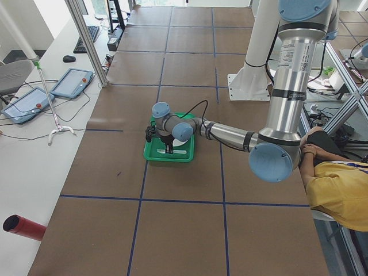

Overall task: Place fork
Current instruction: 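Lower the fork onto the tray beside the plate and open the left gripper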

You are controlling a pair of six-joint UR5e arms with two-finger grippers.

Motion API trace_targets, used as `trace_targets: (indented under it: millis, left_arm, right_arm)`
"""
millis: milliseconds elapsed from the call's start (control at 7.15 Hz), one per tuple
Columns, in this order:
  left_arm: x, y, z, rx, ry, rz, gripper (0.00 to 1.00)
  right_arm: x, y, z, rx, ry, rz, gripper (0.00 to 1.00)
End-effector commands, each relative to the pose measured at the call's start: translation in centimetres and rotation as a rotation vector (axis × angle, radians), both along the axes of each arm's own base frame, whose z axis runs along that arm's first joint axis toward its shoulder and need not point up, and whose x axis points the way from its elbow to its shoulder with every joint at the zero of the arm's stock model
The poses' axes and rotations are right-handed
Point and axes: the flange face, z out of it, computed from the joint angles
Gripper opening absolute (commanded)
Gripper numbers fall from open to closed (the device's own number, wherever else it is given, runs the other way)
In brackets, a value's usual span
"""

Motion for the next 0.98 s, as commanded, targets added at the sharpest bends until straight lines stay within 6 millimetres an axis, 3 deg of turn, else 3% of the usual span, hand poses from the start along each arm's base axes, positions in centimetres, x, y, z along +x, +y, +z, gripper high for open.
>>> trace_targets:
  millis: [0, 559, 699, 839]
  left_arm:
    - [0.6, -0.8, -0.2, 0.002, 0.003, -0.001, 0.0]
    - [0.6, -0.8, 0.9, -0.009, -0.008, 0.003, 0.03]
    - [0.6, -0.8, 0.9, -0.007, -0.008, 0.004, 0.36]
    - [0.5, -0.8, 0.6, -0.005, -0.004, 0.004, 0.6]
  right_arm:
    - [0.1, 0.0, 0.0, 0.0, 0.0, 0.001, 1.0]
    - [0.0, 0.0, 0.0, 0.0, 0.0, 0.0, 1.0]
    - [0.0, 0.0, 0.0, 0.0, 0.0, 0.0, 1.0]
    - [0.0, 0.0, 0.0, -0.001, 0.0, 0.001, 1.0]
